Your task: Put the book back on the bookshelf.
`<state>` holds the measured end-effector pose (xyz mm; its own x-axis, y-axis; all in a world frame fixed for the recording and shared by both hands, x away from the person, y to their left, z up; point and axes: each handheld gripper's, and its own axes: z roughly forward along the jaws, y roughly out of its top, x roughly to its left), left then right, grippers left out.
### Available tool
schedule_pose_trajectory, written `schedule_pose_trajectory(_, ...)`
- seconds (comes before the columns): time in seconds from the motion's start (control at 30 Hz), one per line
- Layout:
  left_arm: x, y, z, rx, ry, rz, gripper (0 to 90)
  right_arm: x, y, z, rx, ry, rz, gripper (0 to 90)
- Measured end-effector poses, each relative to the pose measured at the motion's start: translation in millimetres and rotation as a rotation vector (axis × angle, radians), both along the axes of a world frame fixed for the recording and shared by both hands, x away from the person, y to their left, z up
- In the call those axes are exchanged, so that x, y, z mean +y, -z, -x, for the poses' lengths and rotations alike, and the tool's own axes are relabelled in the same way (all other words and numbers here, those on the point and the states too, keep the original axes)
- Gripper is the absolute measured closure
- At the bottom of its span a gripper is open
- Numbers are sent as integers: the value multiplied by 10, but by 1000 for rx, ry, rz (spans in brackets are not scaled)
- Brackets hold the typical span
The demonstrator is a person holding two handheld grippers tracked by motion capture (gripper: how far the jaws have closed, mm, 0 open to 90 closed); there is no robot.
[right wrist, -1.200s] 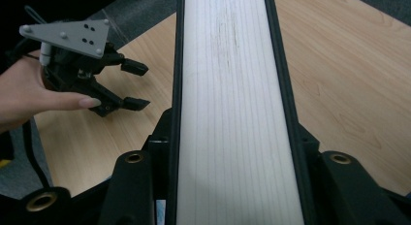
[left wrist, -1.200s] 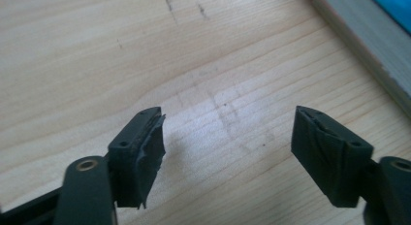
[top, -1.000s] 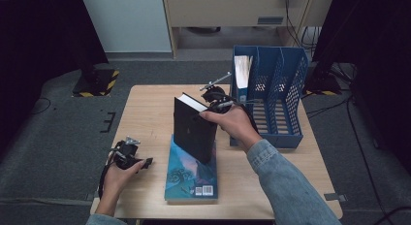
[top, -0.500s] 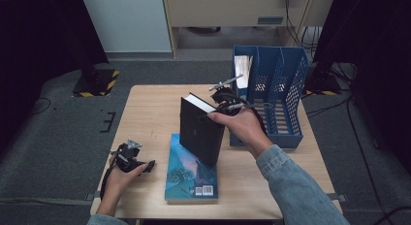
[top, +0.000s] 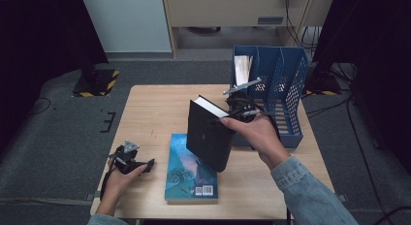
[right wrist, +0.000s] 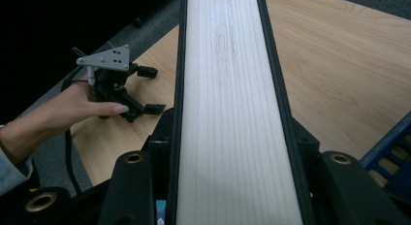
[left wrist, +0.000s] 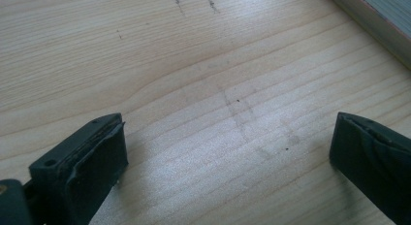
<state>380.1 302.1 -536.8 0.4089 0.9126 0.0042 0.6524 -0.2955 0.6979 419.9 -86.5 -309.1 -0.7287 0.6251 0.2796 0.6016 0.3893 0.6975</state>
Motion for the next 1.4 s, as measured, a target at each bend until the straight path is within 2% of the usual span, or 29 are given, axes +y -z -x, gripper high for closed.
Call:
schedule_pose_trajectory(0.4,-6,2,-4,0,-3,3,0,-196,-58,197,-8,17,-6,521)
schedule_pose_trajectory(0.6,-5,2,-5,0,-3,4,0,-295,-16,232,-10,48,17,520)
schedule_pose_trajectory(1.07,-8,2,-8,-1,-4,6,0,-622,-119,353,-10,97,-49,520)
schedule_pose_trajectory(1.4,-8,3,-9,-1,-3,6,0,-831,-266,318,-29,144,-80,519)
